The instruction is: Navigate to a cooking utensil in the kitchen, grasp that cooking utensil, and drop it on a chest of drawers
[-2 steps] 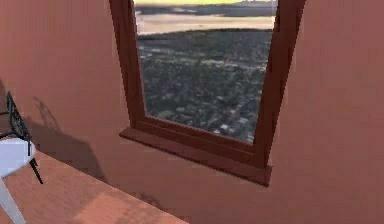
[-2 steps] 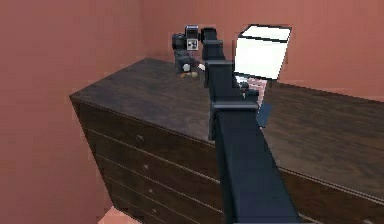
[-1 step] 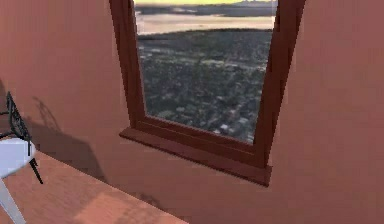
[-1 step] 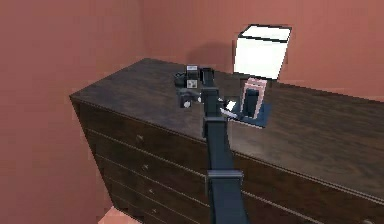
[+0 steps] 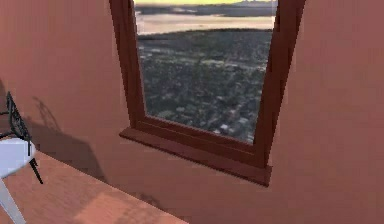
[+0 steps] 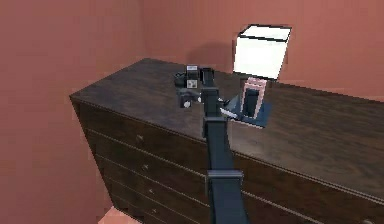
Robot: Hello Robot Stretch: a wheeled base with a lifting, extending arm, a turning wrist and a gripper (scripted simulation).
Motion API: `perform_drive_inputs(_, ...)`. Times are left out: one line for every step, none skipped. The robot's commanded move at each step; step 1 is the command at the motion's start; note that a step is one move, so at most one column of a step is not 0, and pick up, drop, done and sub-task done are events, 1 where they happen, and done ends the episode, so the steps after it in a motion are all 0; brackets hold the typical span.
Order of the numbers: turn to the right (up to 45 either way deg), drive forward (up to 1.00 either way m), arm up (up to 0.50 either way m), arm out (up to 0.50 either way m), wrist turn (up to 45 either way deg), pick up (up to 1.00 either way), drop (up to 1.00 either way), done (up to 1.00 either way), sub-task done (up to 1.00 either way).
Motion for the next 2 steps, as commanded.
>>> perform_drive_inputs(0.0,0.0,0.1,0.0,0.0,0.0,0.0,0.0,0.0)
perform_drive_inputs(0.0,0.0,0.0,-0.08,0.0,0.0,0.0,0.0,0.0)
